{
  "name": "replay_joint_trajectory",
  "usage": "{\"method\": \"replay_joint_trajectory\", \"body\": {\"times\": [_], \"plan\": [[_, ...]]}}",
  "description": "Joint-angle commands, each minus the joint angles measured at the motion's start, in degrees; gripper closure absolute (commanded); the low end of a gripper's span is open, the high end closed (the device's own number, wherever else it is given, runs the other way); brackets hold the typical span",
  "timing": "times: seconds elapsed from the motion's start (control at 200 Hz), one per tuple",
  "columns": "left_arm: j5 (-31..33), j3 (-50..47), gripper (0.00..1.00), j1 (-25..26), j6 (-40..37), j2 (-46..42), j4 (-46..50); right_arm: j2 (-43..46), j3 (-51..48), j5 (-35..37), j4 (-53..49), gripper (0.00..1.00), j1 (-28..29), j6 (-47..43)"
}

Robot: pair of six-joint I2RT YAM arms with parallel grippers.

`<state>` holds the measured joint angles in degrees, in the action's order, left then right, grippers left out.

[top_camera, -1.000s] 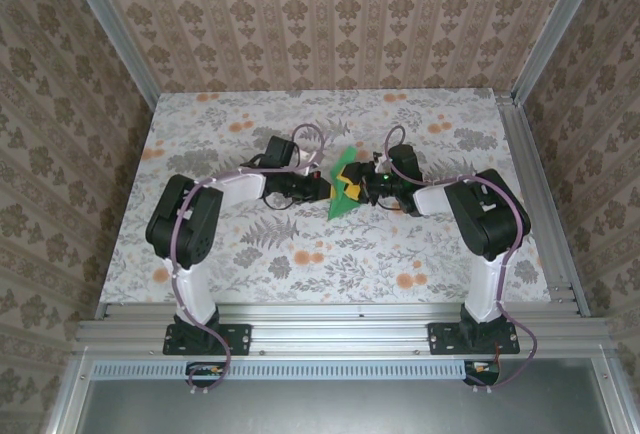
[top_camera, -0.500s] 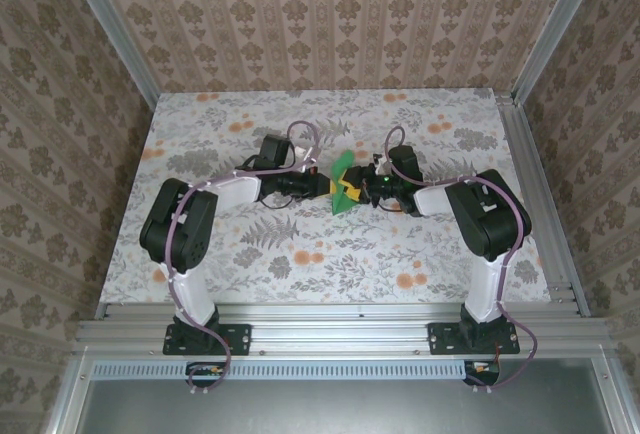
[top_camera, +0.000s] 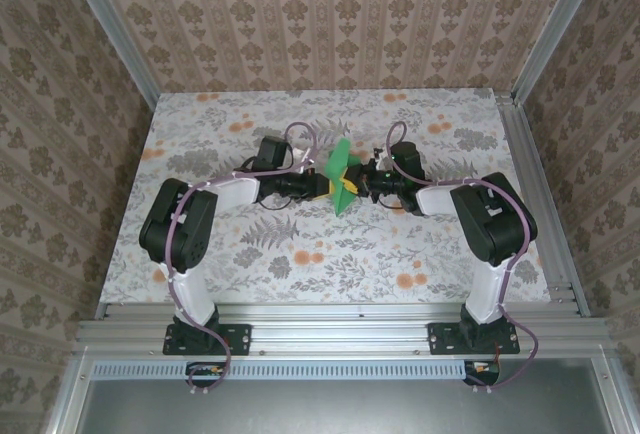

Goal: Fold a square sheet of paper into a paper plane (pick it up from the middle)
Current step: Turn over the paper at the center of the table.

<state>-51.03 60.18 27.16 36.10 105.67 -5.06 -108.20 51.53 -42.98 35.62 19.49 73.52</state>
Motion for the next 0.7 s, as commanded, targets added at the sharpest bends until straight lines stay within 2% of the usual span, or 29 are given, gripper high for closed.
{"method": "replay_joint_trajectory", "body": {"times": [0.0, 0.175, 0.2, 0.29, 0.485, 0.695], "plan": [[-1.0, -1.1, 0.84, -0.6, 0.3, -2.1, -0.7, 1.7, 0.3, -0.9, -2.2, 0.86, -0.1, -2.5], [-0.6, -1.6, 0.75, -0.6, -0.9, -3.3, 1.1, 3.6, 1.3, 0.4, -8.5, 0.92, -0.5, -6.9], [-0.6, -1.6, 0.74, -2.1, -0.9, -3.5, 1.2, 4.0, 1.4, 0.9, -10.1, 0.93, -0.5, -7.9], [0.0, -1.4, 0.67, -2.5, -1.0, -4.5, 2.2, 5.2, 1.9, 1.6, -13.0, 0.96, -0.7, -9.6], [6.0, -1.2, 0.5, -2.7, 0.4, -8.3, 6.6, 6.7, 2.8, 1.8, -12.1, 1.0, -1.6, -8.6], [9.5, -4.9, 0.32, -2.0, 9.3, -16.4, 0.2, 7.4, 3.3, 1.5, -6.5, 1.0, -1.8, -3.8]]}}
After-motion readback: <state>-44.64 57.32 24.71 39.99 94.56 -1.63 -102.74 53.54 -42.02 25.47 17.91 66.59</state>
